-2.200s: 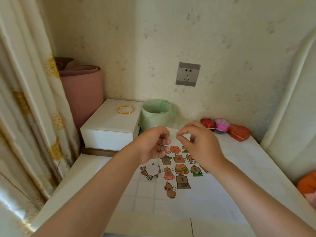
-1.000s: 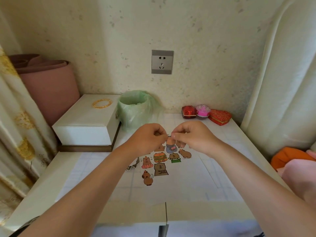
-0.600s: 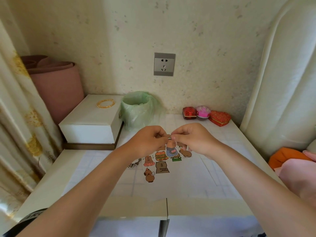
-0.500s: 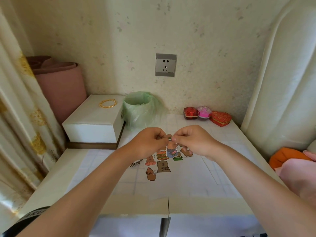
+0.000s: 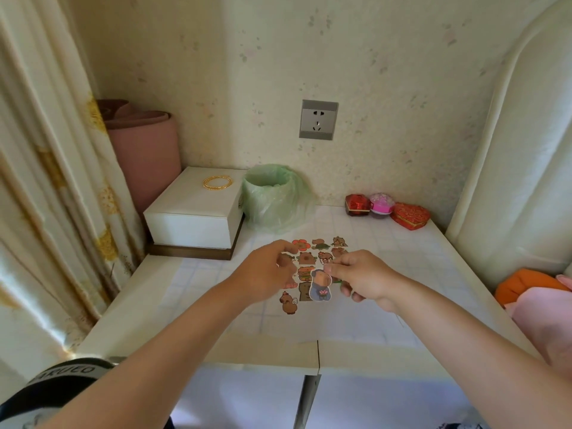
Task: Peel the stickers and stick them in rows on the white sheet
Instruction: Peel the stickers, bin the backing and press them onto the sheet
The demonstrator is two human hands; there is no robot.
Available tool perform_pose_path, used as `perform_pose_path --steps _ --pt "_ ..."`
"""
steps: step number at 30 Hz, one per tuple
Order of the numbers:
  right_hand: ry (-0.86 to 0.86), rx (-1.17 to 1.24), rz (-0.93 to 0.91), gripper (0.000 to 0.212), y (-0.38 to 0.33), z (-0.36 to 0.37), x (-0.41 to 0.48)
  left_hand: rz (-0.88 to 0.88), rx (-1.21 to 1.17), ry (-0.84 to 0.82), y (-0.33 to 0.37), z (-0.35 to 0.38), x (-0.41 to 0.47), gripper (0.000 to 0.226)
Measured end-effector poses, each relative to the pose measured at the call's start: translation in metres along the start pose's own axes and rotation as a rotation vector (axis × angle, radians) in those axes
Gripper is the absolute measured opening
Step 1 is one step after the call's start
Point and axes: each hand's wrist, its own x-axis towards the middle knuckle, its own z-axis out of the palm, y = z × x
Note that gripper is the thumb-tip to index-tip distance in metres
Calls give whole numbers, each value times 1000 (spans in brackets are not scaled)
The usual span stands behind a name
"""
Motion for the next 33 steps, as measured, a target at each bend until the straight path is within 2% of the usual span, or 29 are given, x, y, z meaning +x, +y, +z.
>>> perform_pose_path --steps 3,6,8,12,14,17,22,28,33 --pt "-85 -60 22 12 4 7 -7 132 386 -50 -16 0 -5 22" --pt "-155 -136 32 14 7 19 -10 176 551 -183 -28 6 -6 28" --pt "-163 -172 37 16 8 26 -11 218 611 -210 -34 8 -9 27" --pt "-180 -154 95 12 8 33 -8 224 682 -255 -38 6 -13 43" --pt "-135 -142 132 9 8 34 -5 236 720 -255 -37 6 -13 50" --pt "-67 -122 177 8 11 31 0 239 721 -252 -39 7 -12 45" --pt "-56 -112 203 7 17 34 2 240 726 -251 -39 7 -13 38" --pt "20 -202 157 20 21 38 5 208 687 -254 -38 7 -11 46" --pt "29 -243 128 22 23 40 4 198 692 -256 -36 7 -10 49"
